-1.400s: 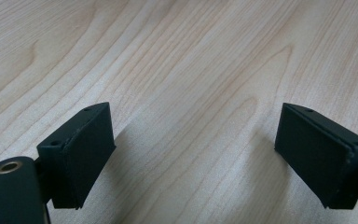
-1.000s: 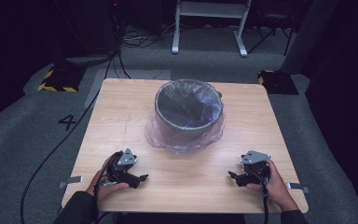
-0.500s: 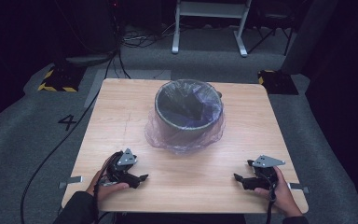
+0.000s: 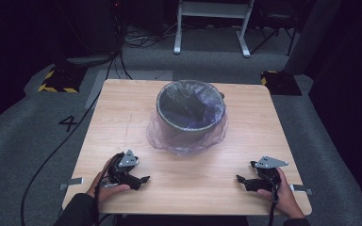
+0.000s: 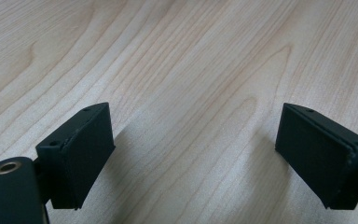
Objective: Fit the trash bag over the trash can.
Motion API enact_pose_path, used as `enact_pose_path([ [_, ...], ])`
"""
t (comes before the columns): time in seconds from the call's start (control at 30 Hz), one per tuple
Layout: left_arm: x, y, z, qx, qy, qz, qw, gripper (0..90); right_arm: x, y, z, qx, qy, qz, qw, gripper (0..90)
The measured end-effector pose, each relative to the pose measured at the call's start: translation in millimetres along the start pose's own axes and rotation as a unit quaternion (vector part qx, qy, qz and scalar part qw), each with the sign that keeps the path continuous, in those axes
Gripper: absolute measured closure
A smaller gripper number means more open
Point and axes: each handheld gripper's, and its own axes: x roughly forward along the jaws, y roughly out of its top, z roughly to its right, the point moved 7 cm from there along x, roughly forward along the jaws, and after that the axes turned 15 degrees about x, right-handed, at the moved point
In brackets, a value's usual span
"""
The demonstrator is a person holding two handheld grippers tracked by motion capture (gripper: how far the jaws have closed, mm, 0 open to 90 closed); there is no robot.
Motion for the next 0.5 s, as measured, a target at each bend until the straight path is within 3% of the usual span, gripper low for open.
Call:
enact_pose_path([
  [0.5, 1.5, 1.0, -1.2, 0.002, -0.003, 0.0, 1.0, 9.9, 0.0, 0.0, 0.0, 0.0, -0.001, 0.0, 1.0, 13.2],
])
